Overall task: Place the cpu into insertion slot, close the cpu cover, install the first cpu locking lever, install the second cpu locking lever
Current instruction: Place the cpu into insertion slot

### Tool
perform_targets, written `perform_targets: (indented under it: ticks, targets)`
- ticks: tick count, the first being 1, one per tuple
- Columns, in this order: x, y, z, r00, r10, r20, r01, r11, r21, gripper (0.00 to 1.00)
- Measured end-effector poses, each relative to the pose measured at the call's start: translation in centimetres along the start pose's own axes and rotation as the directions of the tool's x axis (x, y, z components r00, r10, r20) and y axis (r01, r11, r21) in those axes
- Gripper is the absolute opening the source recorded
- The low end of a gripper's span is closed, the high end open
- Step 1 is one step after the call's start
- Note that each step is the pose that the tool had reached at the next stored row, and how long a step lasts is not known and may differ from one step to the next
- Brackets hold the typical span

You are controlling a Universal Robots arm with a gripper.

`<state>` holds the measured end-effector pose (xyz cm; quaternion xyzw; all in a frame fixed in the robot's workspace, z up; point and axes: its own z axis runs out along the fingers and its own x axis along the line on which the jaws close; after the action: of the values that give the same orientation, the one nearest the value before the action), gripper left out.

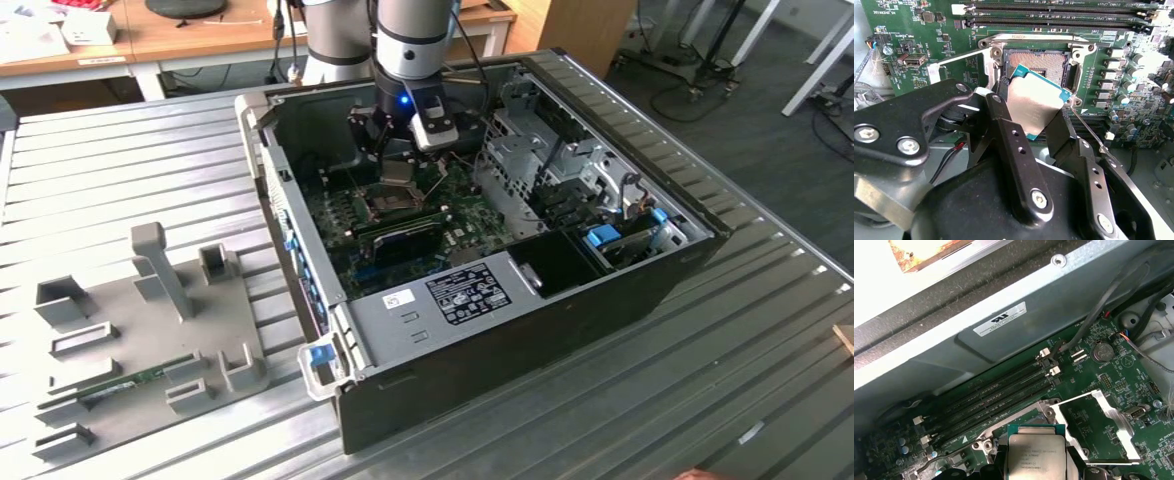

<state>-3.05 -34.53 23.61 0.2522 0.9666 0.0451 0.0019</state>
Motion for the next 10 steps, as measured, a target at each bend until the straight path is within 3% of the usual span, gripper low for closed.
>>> perform_targets:
  ticks: [6, 10]
  targets:
    - [0.00, 0.00, 0.00, 1.0000, 0.009, 0.0009, -0.009, 1.0000, -0.0001, 0.54]
    - [0.00, 0.00, 0.05, 0.9972, 0.075, 0.0066, -0.075, 0.9972, -0.0016, 0.54]
